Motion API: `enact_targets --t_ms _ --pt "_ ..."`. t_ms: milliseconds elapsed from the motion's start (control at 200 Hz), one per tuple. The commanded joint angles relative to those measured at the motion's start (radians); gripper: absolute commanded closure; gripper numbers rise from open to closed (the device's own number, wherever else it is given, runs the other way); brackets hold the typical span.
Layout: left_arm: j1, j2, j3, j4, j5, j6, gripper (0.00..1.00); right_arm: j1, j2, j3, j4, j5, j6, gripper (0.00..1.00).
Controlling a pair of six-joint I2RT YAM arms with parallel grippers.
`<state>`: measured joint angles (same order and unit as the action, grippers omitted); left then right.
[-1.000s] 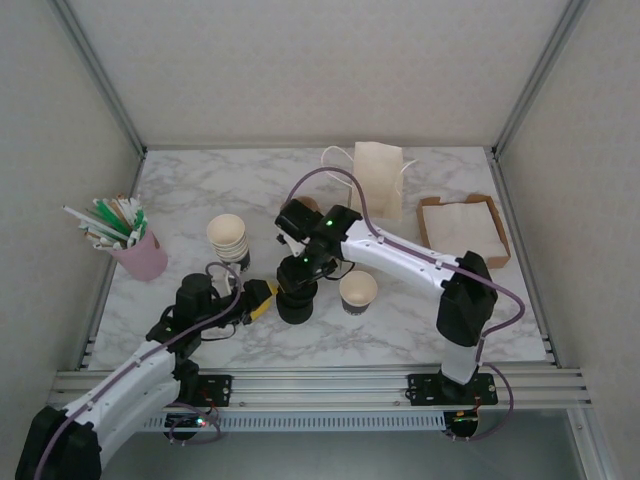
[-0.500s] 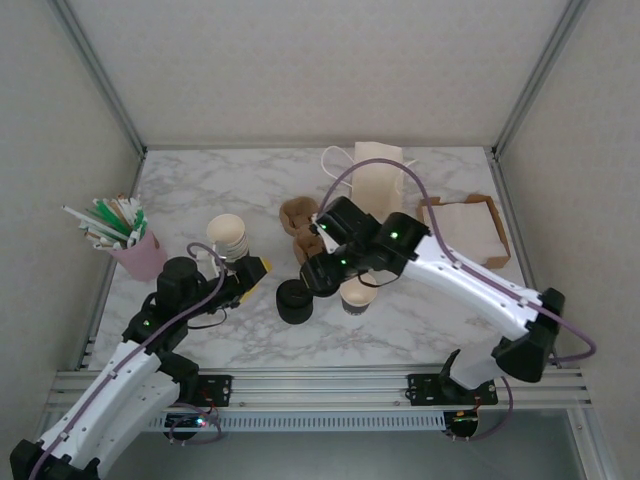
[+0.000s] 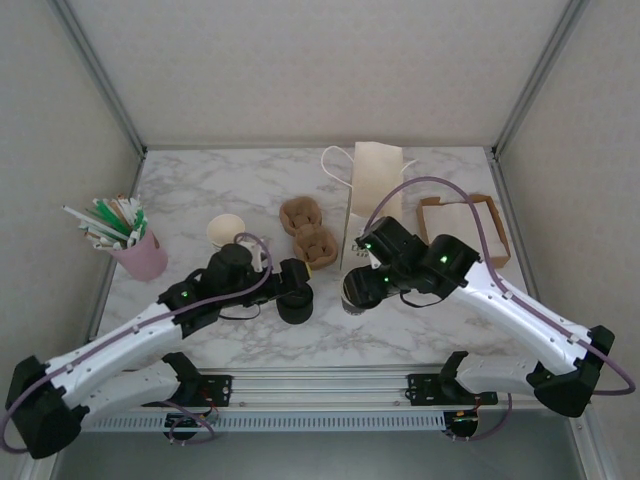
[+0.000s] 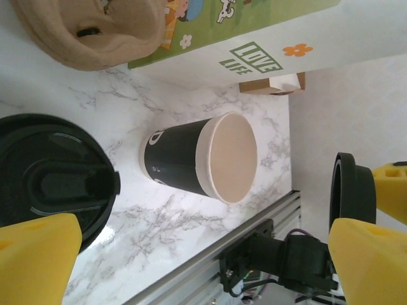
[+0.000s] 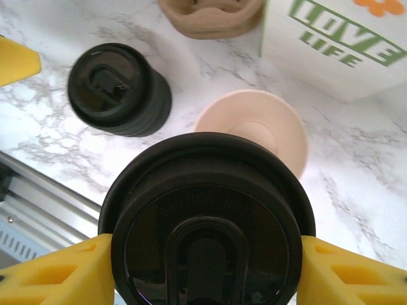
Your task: Pack the takeout coffee
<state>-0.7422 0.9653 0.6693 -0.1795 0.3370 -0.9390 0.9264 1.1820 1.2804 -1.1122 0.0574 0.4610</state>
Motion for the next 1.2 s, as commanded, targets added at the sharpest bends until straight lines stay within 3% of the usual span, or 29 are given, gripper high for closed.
enact_targets --t_ms 0,165,386,581,1197 --pt "-0.012 0.058 0.050 0.047 -0.064 0.069 0.00 -0.024 0.003 -0.016 -0.020 0.029 -0.004 0.36" --pt "-0.011 0.075 0.065 0.058 -0.100 0.183 0.00 -0.043 0.063 -0.010 -0.020 0.048 -0.022 0.36" --pt "-0.011 -0.047 -0.009 0.155 -0.088 0.273 0.00 -0.044 0.160 0.014 -0.012 0.094 -0.041 0.37" --pt "-0.012 -0.132 -0.059 0.165 -0.110 0.285 0.00 -0.044 0.225 0.026 0.019 0.095 -0.056 0.37" --pt "-0.012 -0.096 -0.073 0.175 -0.105 0.281 0.00 -0.045 0.318 0.058 0.034 0.089 -0.081 0.37"
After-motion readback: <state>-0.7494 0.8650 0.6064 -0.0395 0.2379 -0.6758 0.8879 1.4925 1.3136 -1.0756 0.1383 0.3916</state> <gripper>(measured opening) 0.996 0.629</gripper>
